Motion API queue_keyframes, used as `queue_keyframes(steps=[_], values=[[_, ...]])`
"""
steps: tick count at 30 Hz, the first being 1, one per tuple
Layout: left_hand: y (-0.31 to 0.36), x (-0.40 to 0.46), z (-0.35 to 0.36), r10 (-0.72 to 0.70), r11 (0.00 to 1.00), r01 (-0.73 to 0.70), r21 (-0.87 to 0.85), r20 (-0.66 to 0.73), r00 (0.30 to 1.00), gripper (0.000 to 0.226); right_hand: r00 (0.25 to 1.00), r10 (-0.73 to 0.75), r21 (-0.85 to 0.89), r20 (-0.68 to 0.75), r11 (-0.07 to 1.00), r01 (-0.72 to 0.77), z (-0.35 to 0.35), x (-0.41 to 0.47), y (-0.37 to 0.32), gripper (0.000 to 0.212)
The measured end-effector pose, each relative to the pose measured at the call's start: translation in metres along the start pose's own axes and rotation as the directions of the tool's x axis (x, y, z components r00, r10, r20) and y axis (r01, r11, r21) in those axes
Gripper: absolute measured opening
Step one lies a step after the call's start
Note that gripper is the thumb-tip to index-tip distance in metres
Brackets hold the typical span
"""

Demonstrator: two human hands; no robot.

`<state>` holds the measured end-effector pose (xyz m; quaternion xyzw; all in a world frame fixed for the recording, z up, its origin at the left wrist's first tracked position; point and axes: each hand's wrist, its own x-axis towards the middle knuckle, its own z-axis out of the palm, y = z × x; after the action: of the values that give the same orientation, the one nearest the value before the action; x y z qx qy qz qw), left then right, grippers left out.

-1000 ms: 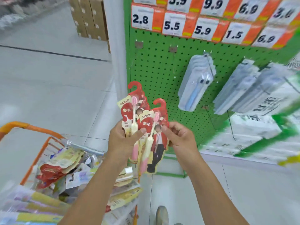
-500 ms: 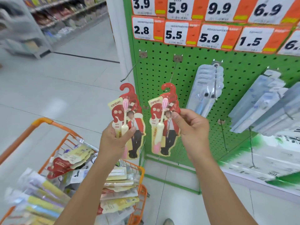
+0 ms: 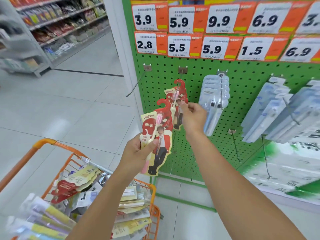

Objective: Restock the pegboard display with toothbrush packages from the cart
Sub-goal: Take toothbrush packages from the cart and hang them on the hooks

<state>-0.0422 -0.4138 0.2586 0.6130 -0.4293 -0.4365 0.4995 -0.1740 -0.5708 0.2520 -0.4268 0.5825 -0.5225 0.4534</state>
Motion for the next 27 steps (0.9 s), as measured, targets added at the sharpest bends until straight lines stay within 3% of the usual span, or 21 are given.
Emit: queue_keyframes(steps=[2, 4, 7, 9, 12, 20, 24, 27], values=[[-0.004, 0.004, 0.007, -0.007, 1.0, 0.007, -0.016, -0.027, 1.0, 0.012, 1.0, 0.029, -0.059, -0.011, 0.998, -0.029, 0.001, -0.006, 0.004, 0.037], [-0.006, 0.006, 0.014, -0.02, 0.997, 0.018, -0.077, -0.03, 0.999, 0.01, 0.999, 0.048, -0.071, 0.019, 0.996, -0.047, -0.009, -0.032, 0.009, 0.031], [-0.006, 0.009, 0.024, -0.029, 0.993, 0.024, -0.115, -0.04, 0.999, 0.011, 0.985, 0.081, 0.103, 0.153, 0.99, -0.097, -0.03, -0.084, 0.011, 0.028], [-0.007, 0.013, 0.028, -0.022, 0.995, 0.019, -0.097, -0.032, 0.999, 0.012, 0.959, 0.02, 0.228, 0.281, 0.97, -0.087, -0.046, -0.106, 0.003, 0.03], [-0.006, 0.018, 0.031, -0.007, 0.997, 0.006, -0.073, -0.012, 1.0, 0.011, 0.916, -0.12, 0.203, 0.383, 0.978, 0.044, -0.061, -0.11, -0.008, 0.02], [-0.013, 0.028, 0.037, -0.075, 0.996, 0.072, -0.044, -0.055, 0.996, 0.019, 0.963, -0.065, -0.014, 0.263, 0.997, 0.071, -0.048, -0.071, 0.002, 0.01], [-0.015, 0.038, 0.03, -0.043, 0.993, 0.053, 0.106, -0.093, 0.995, 0.05, 0.991, -0.085, -0.048, 0.108, 0.995, 0.091, -0.025, -0.042, 0.001, 0.008], [-0.014, 0.043, 0.025, -0.053, 0.992, 0.066, 0.104, -0.118, 0.992, 0.052, 1.0, -0.002, -0.04, -0.022, 0.999, 0.001, 0.0, -0.02, 0.004, 0.014]])
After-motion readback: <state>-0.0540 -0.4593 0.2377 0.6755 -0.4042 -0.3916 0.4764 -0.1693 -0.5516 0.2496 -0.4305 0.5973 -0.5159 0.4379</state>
